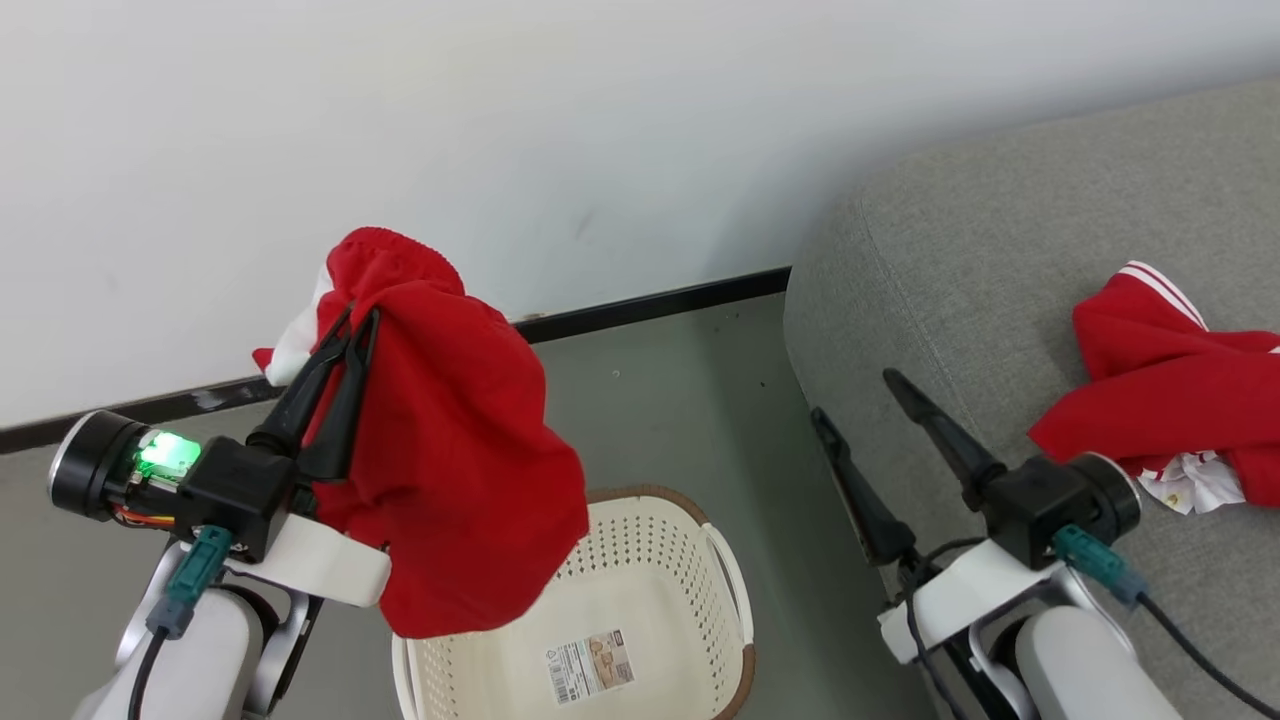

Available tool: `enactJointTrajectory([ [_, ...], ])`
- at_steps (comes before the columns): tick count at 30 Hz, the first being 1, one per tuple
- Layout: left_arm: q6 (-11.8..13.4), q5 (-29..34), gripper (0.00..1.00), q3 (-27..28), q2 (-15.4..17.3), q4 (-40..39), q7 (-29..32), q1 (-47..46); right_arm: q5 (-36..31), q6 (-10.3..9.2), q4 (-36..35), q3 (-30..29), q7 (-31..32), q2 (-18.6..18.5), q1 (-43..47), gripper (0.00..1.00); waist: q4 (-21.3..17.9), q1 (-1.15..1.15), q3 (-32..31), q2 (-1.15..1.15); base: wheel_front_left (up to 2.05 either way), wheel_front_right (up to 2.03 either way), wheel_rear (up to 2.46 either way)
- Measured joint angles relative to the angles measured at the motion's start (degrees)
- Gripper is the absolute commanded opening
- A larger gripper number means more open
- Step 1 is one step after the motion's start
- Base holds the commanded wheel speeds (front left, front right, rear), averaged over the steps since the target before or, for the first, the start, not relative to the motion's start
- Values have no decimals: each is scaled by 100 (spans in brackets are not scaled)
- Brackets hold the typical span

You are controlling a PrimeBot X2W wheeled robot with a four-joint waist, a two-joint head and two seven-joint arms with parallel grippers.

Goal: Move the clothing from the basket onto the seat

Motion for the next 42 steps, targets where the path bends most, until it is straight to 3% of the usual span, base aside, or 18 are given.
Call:
enactJointTrajectory([
  [20, -252, -54, 0, -806, -386, -604, 495, 106, 271, 1, 602, 1815, 0, -558, -104, 100, 327, 0, -841, 0, 0, 0, 0],
  [27, -253, -54, 0, -1012, -536, -792, 692, 106, 603, 2, 835, 2710, 0, -526, -429, 100, 524, 0, -993, 0, 0, 0, 0],
  [39, -253, -45, 0, -1263, -697, -1080, 955, 102, 1203, 2, 1372, 3287, 0, -365, -949, 100, 854, 0, -1045, 0, 0, 0, 0],
  [40, -265, -43, 0, -1291, -703, -1102, 956, 99, 1263, 2, 1430, 3337, 0, -347, -1006, 86, 881, 0, -1044, 0, 0, 0, 0],
  [41, -288, -43, 0, -1315, -710, -1121, 962, 95, 1314, 2, 1491, 3395, 0, -327, -1066, 53, 908, 0, -1042, 0, 0, 0, 0],
  [42, -294, -43, 0, -1339, -716, -1136, 989, 90, 1358, 2, 1528, 3456, 0, -314, -1123, 42, 934, 0, -1039, 0, 0, 0, 0],
])
